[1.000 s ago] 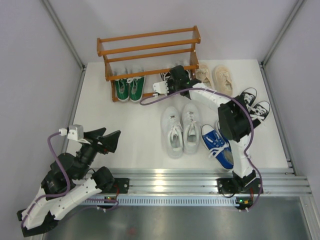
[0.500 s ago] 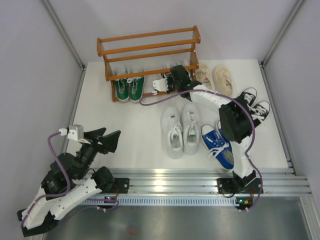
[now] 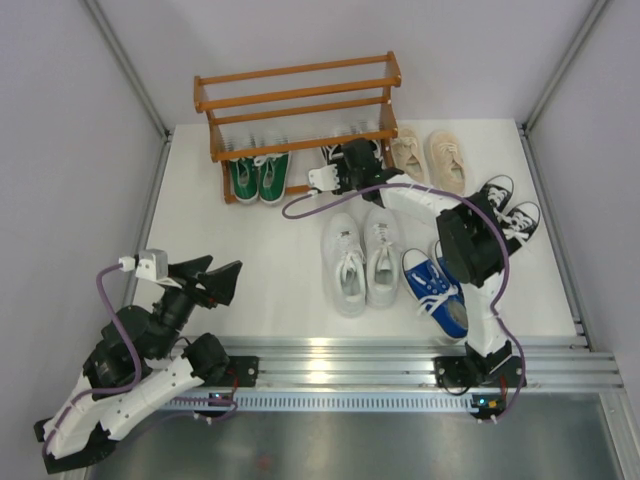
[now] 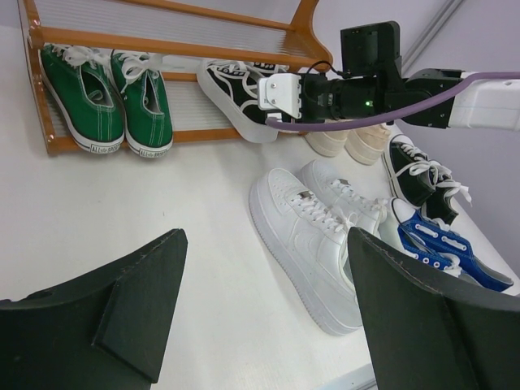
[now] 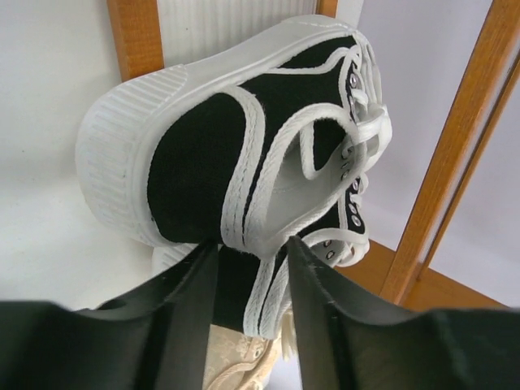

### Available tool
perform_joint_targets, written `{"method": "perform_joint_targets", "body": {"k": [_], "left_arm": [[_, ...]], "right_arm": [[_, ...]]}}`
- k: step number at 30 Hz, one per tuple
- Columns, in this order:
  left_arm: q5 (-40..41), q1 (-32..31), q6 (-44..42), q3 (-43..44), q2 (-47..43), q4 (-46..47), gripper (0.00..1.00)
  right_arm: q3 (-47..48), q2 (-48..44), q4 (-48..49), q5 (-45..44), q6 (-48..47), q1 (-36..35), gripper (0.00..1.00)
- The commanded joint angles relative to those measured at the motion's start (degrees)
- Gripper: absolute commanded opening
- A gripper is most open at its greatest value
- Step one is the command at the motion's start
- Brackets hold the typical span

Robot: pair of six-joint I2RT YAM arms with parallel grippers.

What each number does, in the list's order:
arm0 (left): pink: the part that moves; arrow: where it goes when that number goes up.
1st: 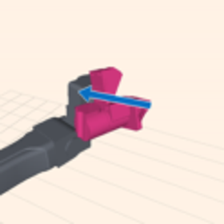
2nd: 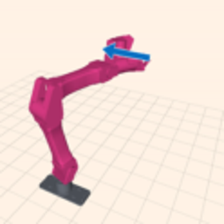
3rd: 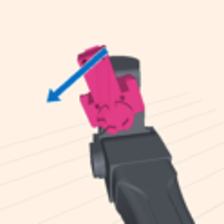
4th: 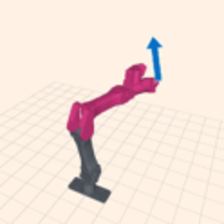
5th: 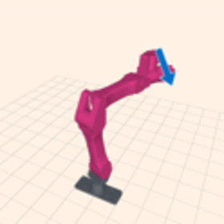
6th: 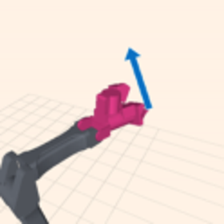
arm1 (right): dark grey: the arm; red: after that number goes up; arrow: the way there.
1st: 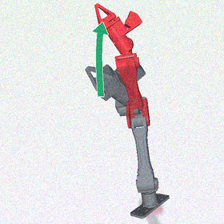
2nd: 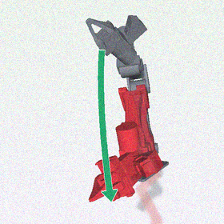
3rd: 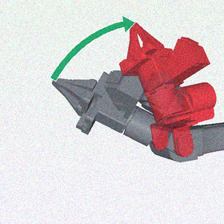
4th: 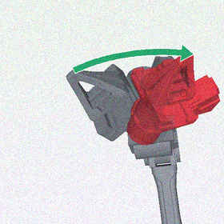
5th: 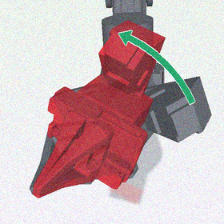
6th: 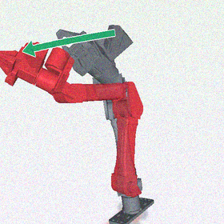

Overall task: Place and organize the shoes onto the shoe shelf
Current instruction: Place the shoe at the shoe shelf.

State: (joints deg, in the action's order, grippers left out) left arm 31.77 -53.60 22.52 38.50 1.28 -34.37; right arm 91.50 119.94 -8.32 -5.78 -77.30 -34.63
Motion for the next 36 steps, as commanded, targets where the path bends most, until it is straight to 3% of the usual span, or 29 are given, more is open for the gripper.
{"method": "perform_joint_targets", "body": {"k": [1,7,18,36], "left_arm": [[-0.2,0.3,-0.6,-0.2,0.0,0.5,0.85],[-0.4,0.3,-0.6,-0.1,0.0,0.5,0.85],[-0.8,0.3,-0.6,-0.1,0.0,0.5,0.85],[-1.1,0.3,-0.8,-0.1,0.0,0.5,0.85]], "right_arm": [[1.2,-4.6,1.4,-0.2,0.7,0.0,0.42],[3.2,-7.8,-8.1,5.2,2.8,0.0,0.59],[8.2,-9.1,-27.1,18.2,-0.8,0.1,0.70],[18.4,1.4,-28.0,20.6,0.9,1.3,0.85]]}}
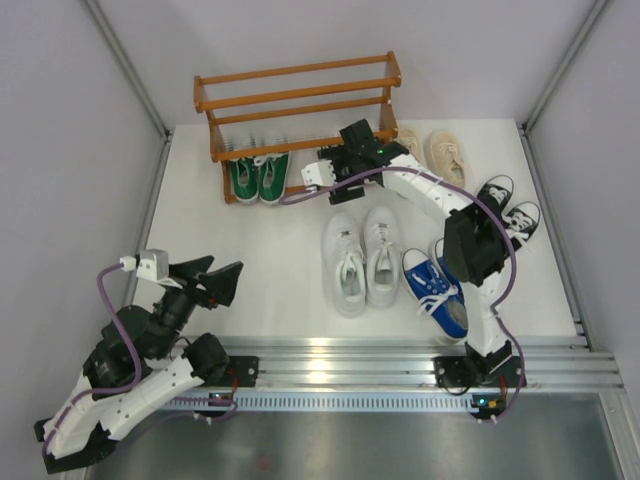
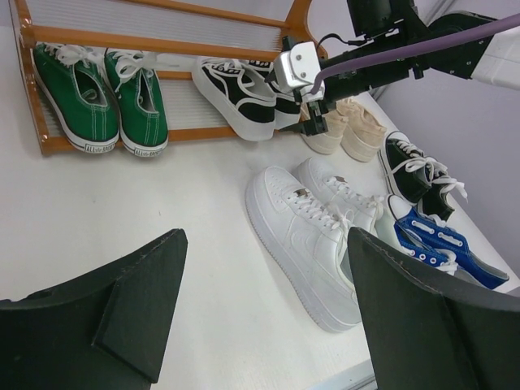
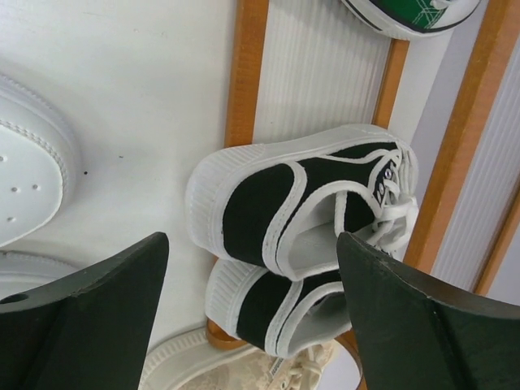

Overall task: Place and organize the shoes onto the shoe shelf
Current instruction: Place the shoe at the shoe shelf.

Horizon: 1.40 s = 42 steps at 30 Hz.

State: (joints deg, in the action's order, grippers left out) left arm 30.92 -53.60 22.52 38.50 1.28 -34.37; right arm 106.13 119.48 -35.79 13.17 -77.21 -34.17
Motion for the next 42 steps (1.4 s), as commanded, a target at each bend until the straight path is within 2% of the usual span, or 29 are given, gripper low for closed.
{"method": "perform_joint_targets", "body": {"k": [1,10,15,19,21,25,26,29,34,42], "left_arm": [[-0.2,0.3,-0.7,-0.1,0.0,0.5,0.85],[-0.2,0.3,-0.7,-0.2,0.0,0.6,0.85],[-0.2,0.3,-0.8,-0.3,0.0,0.7,0.85],[-0.2,0.3,-0.7,-0.3,0.0,0.8,0.86],[-0.1,0.3,-0.6,-0.3,0.0,0.7,0.85],[-0.2,0.3,-0.6,-0.3,0.0,0.6,0.86],[-0.2,0.3,-0.6,-0.3,0.0,0.6,0.86],[-0.2,0.3,-0.6,-0.3,0.0,0.6,0.86],[-0.2,0.3,-0.6,-0.3,0.0,0.6,0.86],[-0.2,0.3,-0.6,-0.3,0.0,0.7,0.85]], "right_arm": [[4.3,2.4,-0.9,1.7,1.0,0.9,0.85],[7.7,7.1,0.5,-1.0,2.5,1.7,0.85],[8.7,8.8,1.3,-2.4,3.2,1.9,0.82],[8.4,9.1,1.2,-2.7,2.9,1.9,0.75],[8.0,9.0,1.2,-2.7,2.7,2.0,0.68],[7.0,7.8,1.8,-1.8,2.8,2.0,0.46],[6.7,7.4,2.3,-1.7,2.9,1.9,0.37],[5.8,6.4,3.6,-1.5,3.3,1.9,0.27],[4.6,4.7,5.9,-1.7,4.5,2.0,0.22],[5.1,4.3,10.3,-4.3,8.5,1.9,0.20]]}}
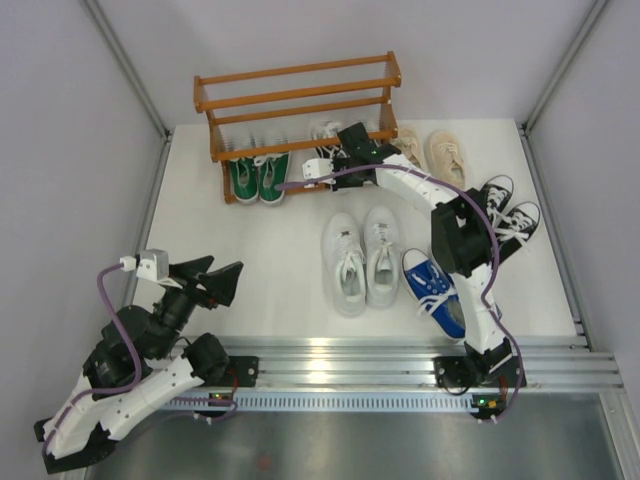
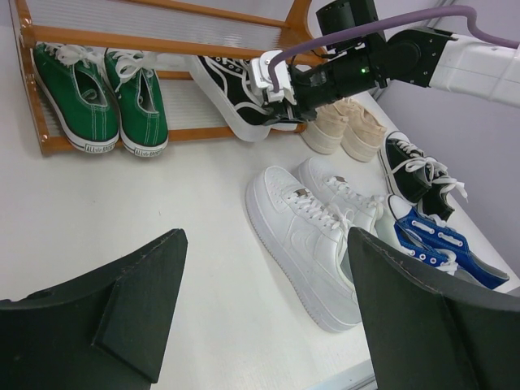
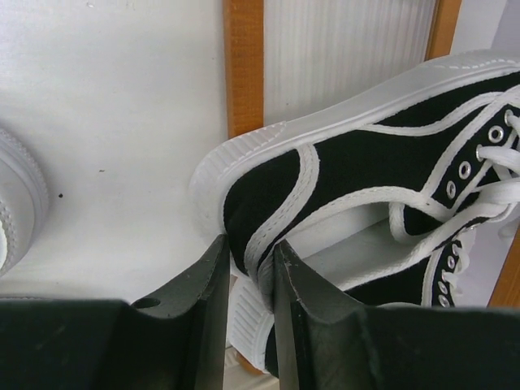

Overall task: Place and organize the shoes onto the shoe shelf
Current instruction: Place the shoe at the shoe shelf.

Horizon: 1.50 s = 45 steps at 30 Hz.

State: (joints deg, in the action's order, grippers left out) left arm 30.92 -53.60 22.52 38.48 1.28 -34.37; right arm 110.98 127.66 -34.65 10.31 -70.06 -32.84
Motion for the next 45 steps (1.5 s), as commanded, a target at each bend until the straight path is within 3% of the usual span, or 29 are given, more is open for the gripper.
{"method": "perform_joint_targets", "body": {"k": [1,19,25,26,45], "left_arm": [[-0.2,0.3,-0.6,-0.2,0.0,0.7,0.85],[-0.2,0.3,-0.6,-0.2,0.0,0.6,0.86],[-0.2,0.3,-0.6,-0.2,0.0,0.7,0.86],[-0.2,0.3,-0.6,-0.2,0.0,0.6,0.86],[-0.2,0.3,-0.6,-0.3,0.0,0.7,0.85]], "right_arm": [[0.5,-3.9,9.9,-2.4,1.4,0.6,0.20],[3.2,-1.0,11.4,-6.2,3.4,0.6,0.15],[2.8,-1.1,13.8,-7.9,6.3,0.7,0.06],[2.5,-1.3,14.7,-8.2,7.6,0.6,0.00],[-4.6,-3.9,23.5,-18.4,13.9,-1.2,0.00]]}}
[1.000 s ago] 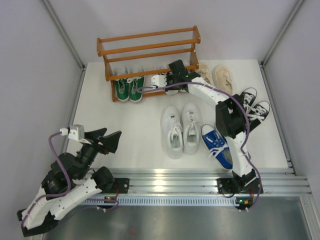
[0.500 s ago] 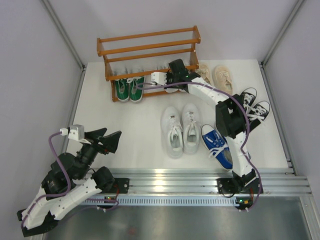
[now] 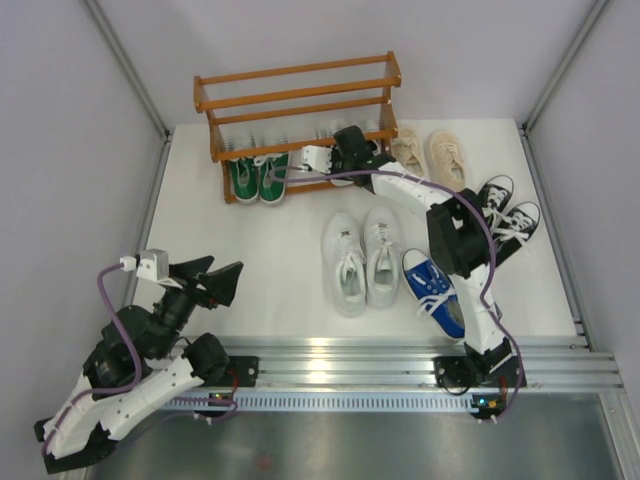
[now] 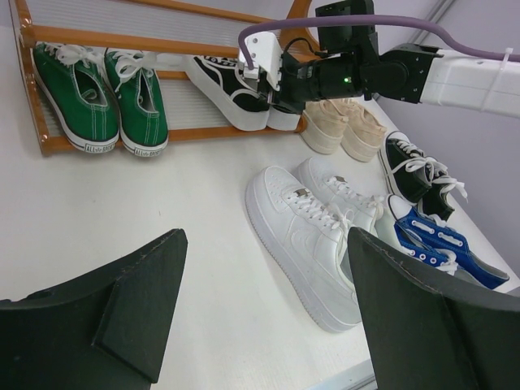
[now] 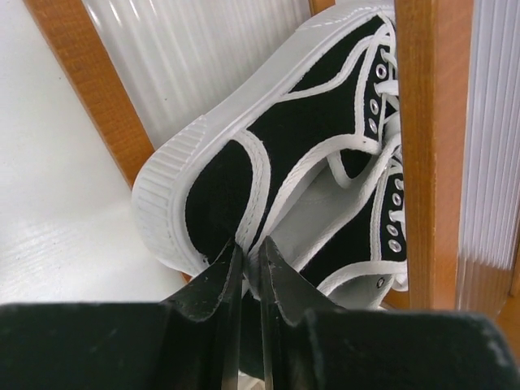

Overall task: Place and organize the shoes onto the shoe shelf
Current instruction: Place the shoe at the shoe shelf.

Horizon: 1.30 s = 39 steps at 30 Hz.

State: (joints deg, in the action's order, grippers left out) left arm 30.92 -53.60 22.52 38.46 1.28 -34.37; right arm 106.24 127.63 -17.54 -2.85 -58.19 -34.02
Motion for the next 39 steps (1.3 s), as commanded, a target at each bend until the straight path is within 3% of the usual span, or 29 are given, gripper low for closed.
{"method": "perform_joint_targets", "body": {"k": [1,9,12,13,16,19,30,34,39], "left_arm": [[-0.2,0.3,-0.6,-0.2,0.0,0.6,0.86],[-0.2,0.3,-0.6,-0.2,0.0,0.6,0.86],[-0.2,0.3,-0.6,-0.2,0.0,0.5,0.85],[-0.2,0.3,-0.6,-0.2,0.0,0.6,0.86],[-0.2,0.3,-0.6,-0.2,0.0,0.6,0.86],[-0.3,0.3,-0.6,-0.2,0.0,0.5,0.85],[-0.5,0.3,-0.6,-0.3,0.0,0.6,0.86],[-0.5,0.3,-0.4,-0.4,0.1,0.9,0.86],[-1.5,0.3,-0.2,-0.8,3.0,2.2,0.90]], "right_arm": [[0.0,-3.8,6.6,-5.9,2.1,0.0,0.00],[-1.1,-4.7,6.5,-6.1,0.8,0.1,0.02],[-1.3,-4.7,5.7,-5.7,0.9,0.1,0.17],[-1.5,-4.8,5.6,-5.5,1.0,0.0,0.29],[-2.2,-5.6,5.5,-4.9,0.9,0.0,0.51],[-3.6,-7.2,6.2,-3.7,1.2,0.1,0.64],[-7.4,-15.8,-0.9,6.1,3.7,-0.2,0.85],[-10.6,-22.3,-6.3,9.1,5.2,-0.3,0.99],[-20.0,-33.9,-10.0,16.0,10.7,-0.1,0.99]]}}
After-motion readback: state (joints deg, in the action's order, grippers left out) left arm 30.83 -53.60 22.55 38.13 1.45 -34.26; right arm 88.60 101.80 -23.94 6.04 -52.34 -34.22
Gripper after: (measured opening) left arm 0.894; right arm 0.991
